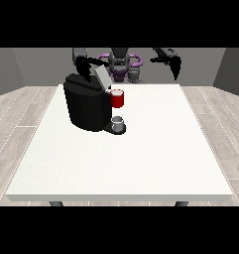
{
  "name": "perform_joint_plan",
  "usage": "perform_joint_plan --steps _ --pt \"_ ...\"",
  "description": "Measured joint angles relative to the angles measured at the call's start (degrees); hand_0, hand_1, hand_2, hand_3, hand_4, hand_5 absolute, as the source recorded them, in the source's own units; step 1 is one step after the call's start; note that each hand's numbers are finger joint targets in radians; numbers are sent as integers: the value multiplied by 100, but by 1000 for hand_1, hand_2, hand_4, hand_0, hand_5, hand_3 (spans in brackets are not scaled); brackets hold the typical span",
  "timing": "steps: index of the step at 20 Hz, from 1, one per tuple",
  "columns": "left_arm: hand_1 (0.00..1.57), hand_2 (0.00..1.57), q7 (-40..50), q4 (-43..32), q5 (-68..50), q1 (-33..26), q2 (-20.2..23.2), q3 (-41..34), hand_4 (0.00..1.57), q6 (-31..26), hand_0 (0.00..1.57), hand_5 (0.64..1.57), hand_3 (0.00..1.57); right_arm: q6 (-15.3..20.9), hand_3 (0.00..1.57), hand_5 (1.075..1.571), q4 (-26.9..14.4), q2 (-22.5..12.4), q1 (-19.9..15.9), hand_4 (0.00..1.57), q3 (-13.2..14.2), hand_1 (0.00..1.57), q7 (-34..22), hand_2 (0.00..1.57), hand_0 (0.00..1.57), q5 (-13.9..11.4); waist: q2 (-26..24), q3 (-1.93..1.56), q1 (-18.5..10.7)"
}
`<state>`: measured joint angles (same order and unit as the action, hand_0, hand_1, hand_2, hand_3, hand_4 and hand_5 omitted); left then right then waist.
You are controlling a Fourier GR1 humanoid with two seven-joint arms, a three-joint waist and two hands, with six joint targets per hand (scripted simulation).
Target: Insert the coffee pod into the coffee machine and close the lid
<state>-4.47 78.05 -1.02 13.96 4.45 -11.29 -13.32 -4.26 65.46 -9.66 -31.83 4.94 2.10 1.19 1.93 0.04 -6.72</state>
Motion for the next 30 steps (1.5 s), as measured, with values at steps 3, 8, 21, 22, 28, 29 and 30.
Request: perform_joint_plan --steps 3,8,21,22,28,29,30 --pt "0 0 96 32 1 70 68 12 0 81 0 1571 0 53 0 1571 -112 58 -143 40 -22 0 25 0 0 -70 40 6 26" --pt "0 0 57 51 -35 85 118 37 0 144 0 1571 0 151 0 1571 -242 124 -302 0 -64 0 192 0 0 -227 114 20 14" --pt "0 0 -97 -123 -50 167 200 72 121 290 0 1571 0 140 0 1571 -612 261 -841 214 -166 0 219 0 0 -393 271 1 -13" --pt "0 0 -127 -167 -105 131 248 36 139 221 0 1571 0 156 0 1571 -618 286 -867 140 -208 0 182 0 0 -437 252 0 -25" --pt "0 0 52 -115 -200 229 245 94 0 230 0 1571 0 222 0 1571 -779 353 -1147 149 -357 0 127 0 0 -705 217 -2 -107" --pt "0 0 18 -124 -215 218 272 92 121 194 0 1571 0 239 0 1571 -784 377 -1167 124 -402 0 98 0 0 -763 189 -3 -95" --pt "0 0 -17 -86 -184 201 256 136 196 206 0 1571 0 278 0 1571 -804 391 -1209 141 -414 0 110 0 0 -811 182 -3 -117"
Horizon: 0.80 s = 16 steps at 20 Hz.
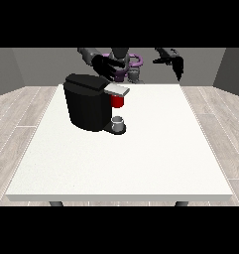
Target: Insert the coffee pod into the coffee machine and close the lid
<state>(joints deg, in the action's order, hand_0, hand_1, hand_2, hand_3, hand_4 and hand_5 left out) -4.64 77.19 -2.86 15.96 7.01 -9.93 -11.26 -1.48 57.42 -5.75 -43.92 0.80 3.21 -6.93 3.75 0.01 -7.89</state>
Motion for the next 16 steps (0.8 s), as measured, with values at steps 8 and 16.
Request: perform_joint_plan --steps 8,16 --pt "0 0 -419 175 130 -208 -219 286 192 62 0 1571 0 -70 0 1571 -63 92 -243 67 12 0 -7 0 0 -56 -71 -1 -32" --pt "0 0 -504 -34 45 -322 -195 180 192 87 0 1571 0 -180 0 1571 454 471 629 279 -541 0 588 0 0 476 -450 0 304"
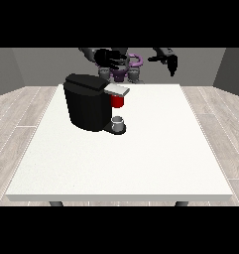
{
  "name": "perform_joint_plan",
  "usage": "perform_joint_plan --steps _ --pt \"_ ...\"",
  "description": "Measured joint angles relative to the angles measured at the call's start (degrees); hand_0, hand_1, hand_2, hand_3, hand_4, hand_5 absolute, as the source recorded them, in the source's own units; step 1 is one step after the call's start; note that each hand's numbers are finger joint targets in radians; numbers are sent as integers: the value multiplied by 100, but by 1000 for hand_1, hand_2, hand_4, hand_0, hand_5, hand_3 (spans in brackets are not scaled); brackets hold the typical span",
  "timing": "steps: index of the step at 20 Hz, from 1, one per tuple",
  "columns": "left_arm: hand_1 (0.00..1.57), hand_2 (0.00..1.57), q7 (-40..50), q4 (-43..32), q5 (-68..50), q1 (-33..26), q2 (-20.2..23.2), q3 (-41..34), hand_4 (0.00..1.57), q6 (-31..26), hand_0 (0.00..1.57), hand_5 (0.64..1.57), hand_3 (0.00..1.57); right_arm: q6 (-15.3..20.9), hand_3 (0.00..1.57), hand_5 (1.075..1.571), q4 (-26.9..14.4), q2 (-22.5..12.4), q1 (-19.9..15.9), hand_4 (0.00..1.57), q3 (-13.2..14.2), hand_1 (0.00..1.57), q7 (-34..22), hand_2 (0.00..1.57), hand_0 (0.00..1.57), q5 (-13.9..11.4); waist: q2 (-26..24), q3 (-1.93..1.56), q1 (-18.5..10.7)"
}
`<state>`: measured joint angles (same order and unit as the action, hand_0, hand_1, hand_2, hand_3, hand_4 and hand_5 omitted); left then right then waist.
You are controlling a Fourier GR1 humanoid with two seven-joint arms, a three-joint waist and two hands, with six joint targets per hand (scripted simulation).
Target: Insert the coffee pod into the coffee machine and close the lid
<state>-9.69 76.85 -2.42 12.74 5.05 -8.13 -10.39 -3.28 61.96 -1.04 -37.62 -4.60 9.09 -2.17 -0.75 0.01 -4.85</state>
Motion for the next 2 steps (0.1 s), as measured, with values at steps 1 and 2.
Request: perform_joint_plan --steps 1,2 --pt "0 0 8 -71 3 -47 -10 -28 192 41 0 1571 0 0 0 1571 101 25 237 251 -120 0 23 0 0 145 -112 -1 107" --pt "0 0 -35 -102 25 -108 -29 -37 192 87 0 1571 0 14 0 1571 173 40 430 157 -167 0 68 0 0 223 -160 -1 179"
